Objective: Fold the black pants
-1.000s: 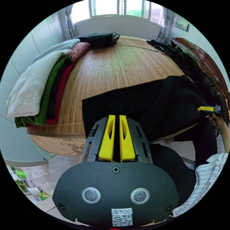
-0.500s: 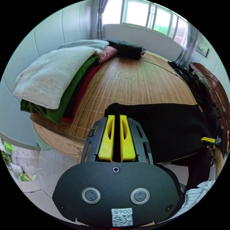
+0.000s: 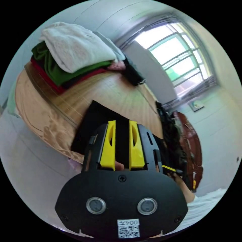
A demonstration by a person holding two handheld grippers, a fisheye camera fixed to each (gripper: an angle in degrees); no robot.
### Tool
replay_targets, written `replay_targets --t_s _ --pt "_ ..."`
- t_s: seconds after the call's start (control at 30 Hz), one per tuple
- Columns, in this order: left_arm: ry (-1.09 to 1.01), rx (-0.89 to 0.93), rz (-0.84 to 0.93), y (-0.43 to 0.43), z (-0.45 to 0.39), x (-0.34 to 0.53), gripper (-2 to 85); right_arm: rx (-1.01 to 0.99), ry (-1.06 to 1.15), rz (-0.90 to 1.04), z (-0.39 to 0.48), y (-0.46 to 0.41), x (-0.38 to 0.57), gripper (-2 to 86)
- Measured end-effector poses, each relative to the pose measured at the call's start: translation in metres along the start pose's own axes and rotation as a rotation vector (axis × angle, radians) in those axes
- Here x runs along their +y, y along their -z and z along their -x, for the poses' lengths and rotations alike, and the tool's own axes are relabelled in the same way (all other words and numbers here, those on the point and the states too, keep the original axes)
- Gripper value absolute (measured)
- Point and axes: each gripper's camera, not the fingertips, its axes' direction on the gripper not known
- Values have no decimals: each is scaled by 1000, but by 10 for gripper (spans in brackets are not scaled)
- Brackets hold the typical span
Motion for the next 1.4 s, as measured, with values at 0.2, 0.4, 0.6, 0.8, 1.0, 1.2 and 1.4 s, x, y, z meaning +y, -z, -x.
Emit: replay_targets --t_s 0.2,0.4,0.6,0.8,1.0,1.2,1.4 --pt "17 250 48 6 -10 110 12 -374 -399 -206 -172 49 142 47" --pt "-42 294 130 -22 -23 145 7 -721 -619 -227 -257 -3 266 76" --pt "50 308 185 -36 10 116 9 -1029 -770 -268 -300 -69 321 85" --pt "120 324 184 -32 50 85 9 -998 -773 -215 -315 -93 344 90" --pt "108 316 199 -26 73 57 9 -975 -793 -226 -333 -98 365 102" --pt "115 333 196 -25 96 33 10 -1015 -787 -224 -343 -97 390 84" --pt "117 335 199 -27 114 13 11 -988 -795 -208 -352 -105 397 77"
